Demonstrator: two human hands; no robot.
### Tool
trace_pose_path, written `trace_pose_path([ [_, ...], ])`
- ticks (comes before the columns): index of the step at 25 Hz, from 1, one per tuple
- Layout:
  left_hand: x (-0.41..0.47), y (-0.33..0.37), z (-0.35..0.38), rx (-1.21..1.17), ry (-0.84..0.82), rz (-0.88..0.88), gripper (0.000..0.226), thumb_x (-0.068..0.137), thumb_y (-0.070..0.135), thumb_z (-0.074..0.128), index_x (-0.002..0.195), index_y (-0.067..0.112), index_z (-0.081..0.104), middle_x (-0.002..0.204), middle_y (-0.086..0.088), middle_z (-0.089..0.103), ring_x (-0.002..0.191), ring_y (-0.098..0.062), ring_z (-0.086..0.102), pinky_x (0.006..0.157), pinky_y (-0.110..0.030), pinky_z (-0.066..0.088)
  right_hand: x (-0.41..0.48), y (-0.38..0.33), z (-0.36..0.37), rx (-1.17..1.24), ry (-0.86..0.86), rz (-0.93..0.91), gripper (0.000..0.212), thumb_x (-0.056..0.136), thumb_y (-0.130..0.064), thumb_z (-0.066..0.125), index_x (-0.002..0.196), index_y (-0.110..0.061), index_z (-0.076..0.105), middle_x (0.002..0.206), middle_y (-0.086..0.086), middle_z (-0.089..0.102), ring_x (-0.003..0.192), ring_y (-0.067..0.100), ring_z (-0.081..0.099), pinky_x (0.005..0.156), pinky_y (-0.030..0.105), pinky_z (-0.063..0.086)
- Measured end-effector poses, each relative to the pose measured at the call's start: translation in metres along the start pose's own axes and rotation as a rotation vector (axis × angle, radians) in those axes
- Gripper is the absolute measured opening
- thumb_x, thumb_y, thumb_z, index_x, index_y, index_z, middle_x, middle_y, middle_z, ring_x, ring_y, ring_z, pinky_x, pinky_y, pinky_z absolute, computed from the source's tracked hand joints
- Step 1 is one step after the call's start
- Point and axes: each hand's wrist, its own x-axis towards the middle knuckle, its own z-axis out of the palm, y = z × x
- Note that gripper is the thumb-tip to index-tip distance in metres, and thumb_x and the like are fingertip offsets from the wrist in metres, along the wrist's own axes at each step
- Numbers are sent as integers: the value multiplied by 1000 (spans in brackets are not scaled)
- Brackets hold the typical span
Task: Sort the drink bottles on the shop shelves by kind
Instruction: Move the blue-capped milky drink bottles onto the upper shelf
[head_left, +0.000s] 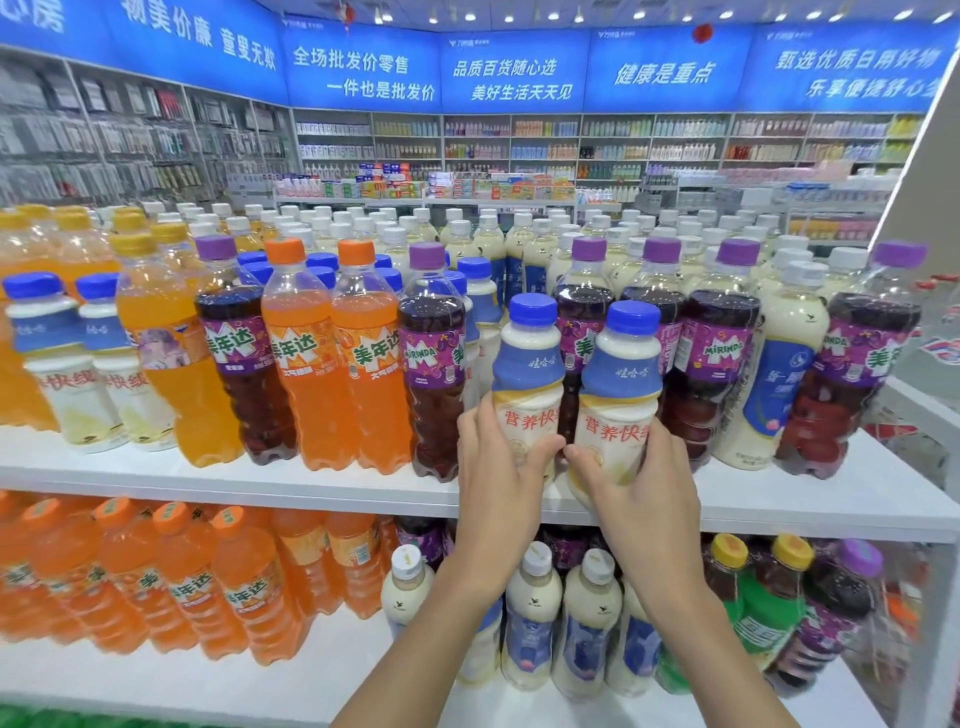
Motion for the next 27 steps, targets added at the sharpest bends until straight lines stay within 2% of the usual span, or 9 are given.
trace_pose_path([
  [3, -6, 1, -2, 1, 24, -14, 62, 93, 33, 74, 147, 34, 43, 132, 12, 49, 122, 14, 42, 97, -15, 41, -3, -4, -1, -4, -31, 23, 66, 85, -53, 74, 137, -20, 50, 119, 2, 54, 111, 19, 54, 87, 36, 46],
  [6, -9, -3, -7, -9, -3, -32, 68, 92, 30, 75, 150, 37, 42, 134, 15, 54, 125, 4, 50, 102, -25, 47, -7, -5, -5, -28, -63, 17, 55, 88, -50, 72, 132, -25, 51, 117, -1, 55, 108, 18, 55, 84, 37, 46],
  [9, -15, -9, -15, 8, -24, -53, 68, 92, 37, 75, 151, 38, 42, 139, 18, 56, 129, 0, 52, 107, -34, 49, -13, -5, -13, -47, -88, 16, 47, 90, -50, 71, 127, -29, 52, 113, -6, 54, 102, 16, 56, 80, 36, 45],
  [13, -21, -15, -27, 61, -46, -104, 70, 93, 36, 74, 153, 35, 39, 144, 22, 48, 134, -4, 48, 113, -32, 44, -23, -7, -18, -118, -105, 98, 54, 90, -46, 71, 131, -21, 47, 119, -2, 53, 108, 23, 59, 81, 38, 45],
  [16, -27, -14, -38, 58, -47, -110, 64, 94, 36, 72, 152, 32, 43, 146, 17, 51, 130, -3, 51, 111, -28, 45, -34, -15, -20, -141, -138, 167, 43, 90, -47, 70, 112, -20, 45, 109, -1, 57, 102, 26, 60, 79, 39, 44],
  [19, -32, -10, -54, 72, 5, -98, 51, 96, 39, 68, 144, 32, 52, 137, 19, 58, 121, 2, 56, 104, -29, 51, -45, -29, -17, -122, -195, 125, 30, 91, -48, 68, 102, -23, 56, 100, -5, 65, 97, 21, 63, 84, 42, 49],
  [21, -34, -11, -68, 77, 78, -102, 43, 97, 41, 66, 139, 33, 55, 132, 19, 60, 117, 2, 58, 100, -32, 53, -52, -43, -10, -63, -224, 47, 29, 91, -44, 68, 111, -24, 61, 106, -8, 68, 102, 15, 64, 90, 40, 51],
  [23, -33, -12, -82, 78, 173, -103, 40, 98, 40, 65, 137, 32, 56, 129, 20, 59, 117, 0, 57, 100, -33, 53, -58, -58, 2, 11, -267, -50, 39, 92, -43, 68, 126, -26, 62, 118, -12, 67, 112, 8, 62, 98, 35, 50],
  [27, -14, -4, -111, 54, 350, -54, 49, 100, 36, 64, 146, 31, 47, 136, 18, 53, 124, -2, 54, 101, -29, 51, -62, -93, 29, 137, -314, -181, 61, 92, -46, 68, 147, -29, 47, 144, -13, 56, 133, 4, 50, 112, 30, 42],
])
